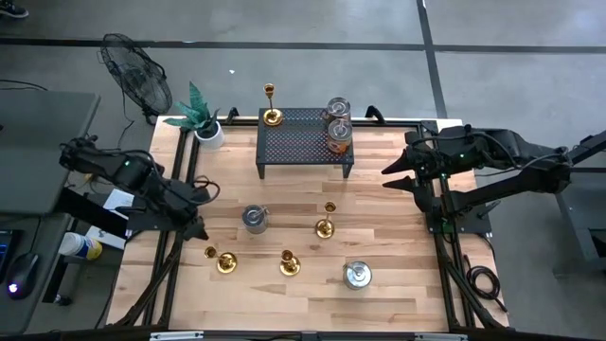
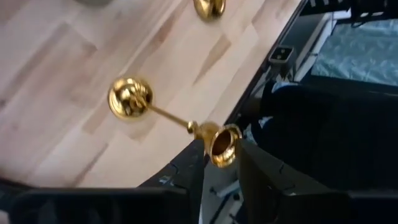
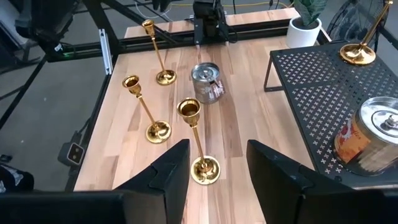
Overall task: Pick & Place candle stick holders
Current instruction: Put the gold candle holder on the shelf
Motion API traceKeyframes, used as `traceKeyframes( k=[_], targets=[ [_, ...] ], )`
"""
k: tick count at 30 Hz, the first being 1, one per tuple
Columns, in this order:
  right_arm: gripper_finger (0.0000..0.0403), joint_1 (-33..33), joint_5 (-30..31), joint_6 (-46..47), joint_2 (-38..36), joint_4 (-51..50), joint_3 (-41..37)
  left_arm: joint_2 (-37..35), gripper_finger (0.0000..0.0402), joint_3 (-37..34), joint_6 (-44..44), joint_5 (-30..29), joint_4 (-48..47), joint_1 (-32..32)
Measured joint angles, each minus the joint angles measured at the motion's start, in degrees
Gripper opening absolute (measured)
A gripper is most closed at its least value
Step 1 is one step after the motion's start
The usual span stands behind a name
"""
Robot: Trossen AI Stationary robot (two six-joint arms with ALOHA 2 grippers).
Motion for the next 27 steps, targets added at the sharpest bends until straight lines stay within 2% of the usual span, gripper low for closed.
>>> traceKeyframes(
  k=[5,9,15,23,27],
  targets=[
    [0.0149,0.0,-0.8,-0.2,0.0,-0.9,0.0,0.0,0.0067,0.0,-4.5,2.7,0.0,-3.8],
    [0.0151,0.0,-1.2,-1.0,0.0,-1.1,0.0,-0.3,0.0056,1.6,-5.9,-0.6,-0.1,-4.9],
    [0.015,0.0,-1.2,-1.1,0.0,-1.1,0.0,2.0,0.005,8.8,2.3,-14.6,0.7,-4.8],
    [0.015,0.0,-1.2,-1.1,0.0,-1.1,0.0,10.4,0.0053,12.3,27.5,-32.0,5.2,-4.8],
    [0.015,0.0,-1.2,-1.1,0.0,-1.1,0.0,13.9,0.0074,12.3,35.5,-40.2,9.8,-4.7]
  ],
)
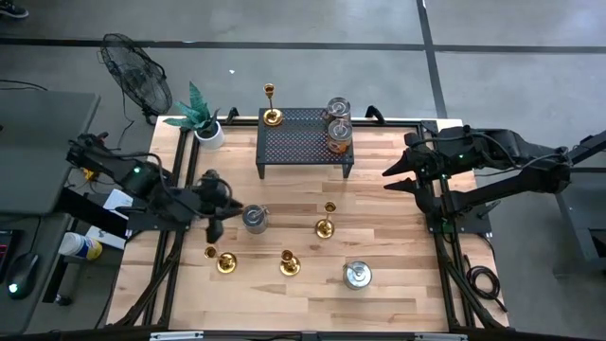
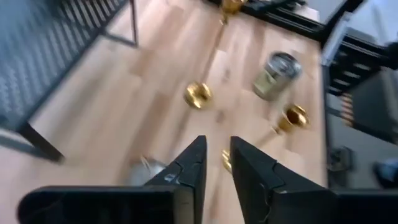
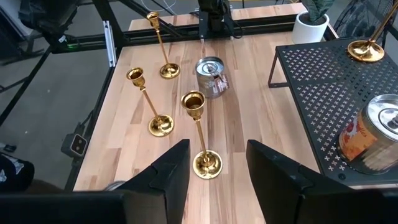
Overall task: Pick & Place candle stick holders
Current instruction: Put the gold candle holder on the shelf
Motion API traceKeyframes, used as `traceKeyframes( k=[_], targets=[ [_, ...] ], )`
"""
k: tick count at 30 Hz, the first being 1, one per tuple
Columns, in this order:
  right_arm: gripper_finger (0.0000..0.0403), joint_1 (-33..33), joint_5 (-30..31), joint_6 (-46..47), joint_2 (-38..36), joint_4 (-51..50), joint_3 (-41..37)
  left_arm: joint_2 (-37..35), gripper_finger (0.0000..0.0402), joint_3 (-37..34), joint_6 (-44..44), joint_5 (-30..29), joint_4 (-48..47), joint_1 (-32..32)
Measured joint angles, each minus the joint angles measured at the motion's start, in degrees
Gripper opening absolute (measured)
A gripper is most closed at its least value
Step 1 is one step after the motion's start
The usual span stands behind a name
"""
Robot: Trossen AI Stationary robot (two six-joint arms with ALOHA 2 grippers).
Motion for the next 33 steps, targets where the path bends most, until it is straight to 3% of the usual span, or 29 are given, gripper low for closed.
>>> traceKeyframes(
  k=[9,15,20,26,33],
  targets=[
    [0.0152,0.0,-0.4,0.1,0.0,0.0,-4.5,3.3,0.0167,0.0,2.6,-8.7,1.3,0.0],
    [0.015,0.0,-4.5,2.0,0.0,4.9,-13.1,3.4,0.0178,0.0,1.6,-12.1,1.3,0.0],
    [0.0151,0.0,-7.8,1.7,0.0,19.6,-24.0,3.4,0.0177,0.0,1.6,-12.3,1.3,0.0],
    [0.0145,0.0,-7.6,0.6,0.0,46.8,-39.0,3.4,0.0177,0.0,1.5,-13.5,1.3,0.0],
    [0.0145,0.0,-0.7,-0.4,0.1,75.3,-55.7,3.4,0.0177,0.0,1.4,-13.6,1.3,0.0]
  ],
)
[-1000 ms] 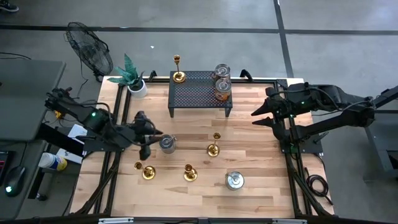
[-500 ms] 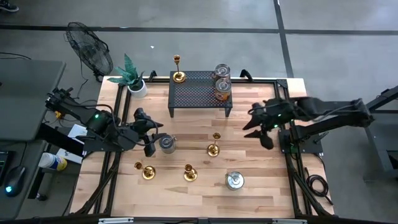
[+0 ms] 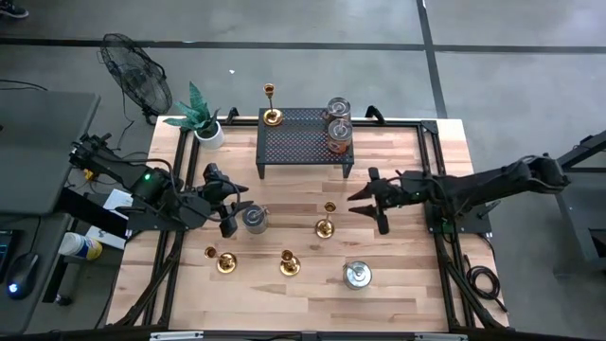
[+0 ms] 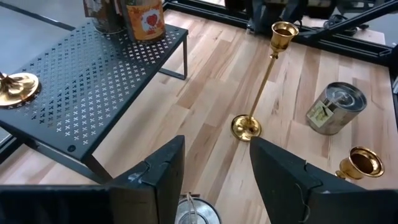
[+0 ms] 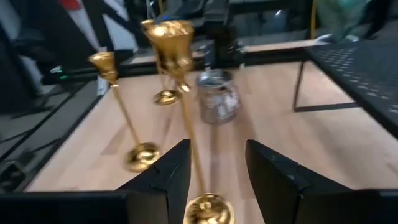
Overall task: Pick & Place candle stick holders
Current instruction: Put the gold candle holder on the shelf
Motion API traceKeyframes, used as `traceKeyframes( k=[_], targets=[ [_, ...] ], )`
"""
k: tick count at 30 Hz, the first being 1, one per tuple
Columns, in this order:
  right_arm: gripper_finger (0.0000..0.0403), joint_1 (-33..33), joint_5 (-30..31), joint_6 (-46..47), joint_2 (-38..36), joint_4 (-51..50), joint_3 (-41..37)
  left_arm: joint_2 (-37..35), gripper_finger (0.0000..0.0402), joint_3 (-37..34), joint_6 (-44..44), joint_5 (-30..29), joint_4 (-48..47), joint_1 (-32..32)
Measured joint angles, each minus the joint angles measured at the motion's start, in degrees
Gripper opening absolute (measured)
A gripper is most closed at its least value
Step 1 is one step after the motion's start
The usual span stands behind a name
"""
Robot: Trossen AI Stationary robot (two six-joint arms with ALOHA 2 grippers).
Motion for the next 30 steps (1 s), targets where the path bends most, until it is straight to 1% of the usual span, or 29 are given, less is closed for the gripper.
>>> traceKeyframes(
  k=[3,6,13,19,24,30],
  targets=[
    [0.0145,0.0,2.0,-0.7,1.6,8.0,-4.0,0.0,0.0177,0.0,-0.1,-0.3,0.0,0.0],
    [0.0145,0.0,2.3,-0.7,5.1,12.8,-4.8,0.0,0.0177,0.0,-0.4,-1.2,0.0,0.0],
    [0.0143,0.0,1.9,-1.1,14.2,17.9,-1.6,0.0,0.0177,0.0,-0.5,-1.7,0.0,0.0],
    [0.0139,0.0,-3.5,0.1,19.5,21.9,-1.2,0.0,0.0177,0.0,-0.5,-1.7,0.0,0.0],
    [0.0139,0.0,-2.7,0.2,23.7,28.6,-1.1,0.0,0.0177,0.0,-1.3,-1.6,0.0,0.0],
    [0.014,0.0,-4.4,0.3,28.6,29.2,3.1,0.0,0.0177,0.0,-1.3,-1.6,-0.1,0.0]
  ],
)
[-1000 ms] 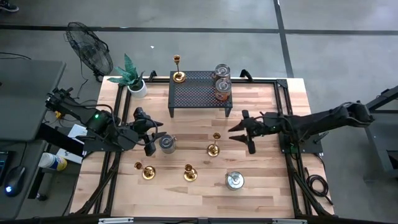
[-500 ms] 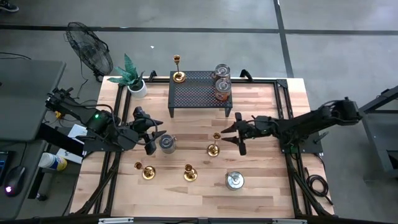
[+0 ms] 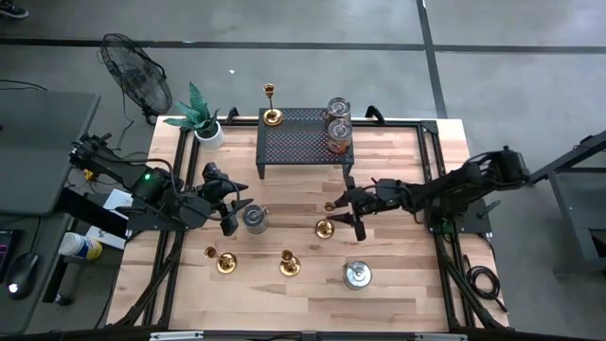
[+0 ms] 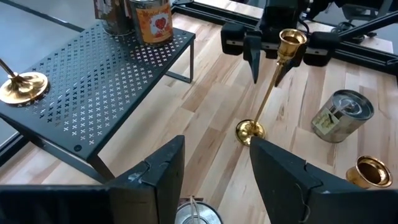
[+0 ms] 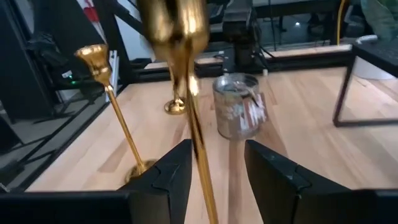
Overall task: Pick & Place candle stick holders
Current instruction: Put the gold candle holder on the shelf
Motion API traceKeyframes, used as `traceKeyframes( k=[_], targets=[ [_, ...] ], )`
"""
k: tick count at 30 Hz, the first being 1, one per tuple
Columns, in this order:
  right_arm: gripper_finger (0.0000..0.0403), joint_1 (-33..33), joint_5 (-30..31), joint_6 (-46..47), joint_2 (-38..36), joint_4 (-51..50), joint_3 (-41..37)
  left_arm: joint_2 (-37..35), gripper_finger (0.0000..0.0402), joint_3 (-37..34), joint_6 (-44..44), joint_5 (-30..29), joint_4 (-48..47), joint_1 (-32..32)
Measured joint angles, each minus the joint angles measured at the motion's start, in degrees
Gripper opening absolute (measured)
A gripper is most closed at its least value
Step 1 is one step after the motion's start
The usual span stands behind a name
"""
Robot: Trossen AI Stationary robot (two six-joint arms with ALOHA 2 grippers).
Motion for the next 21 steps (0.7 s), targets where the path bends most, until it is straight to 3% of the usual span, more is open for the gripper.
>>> traceKeyframes(
  k=[13,21],
  targets=[
    [0.0136,0.0,-0.2,2.2,1.2,-0.3,4.0,0.0,0.0177,0.0,0.0,0.2,-0.3,0.0],
    [0.0076,0.0,-0.8,2.8,0.5,-0.3,4.0,0.0,0.0177,0.0,0.0,0.2,-0.3,0.0]
  ],
)
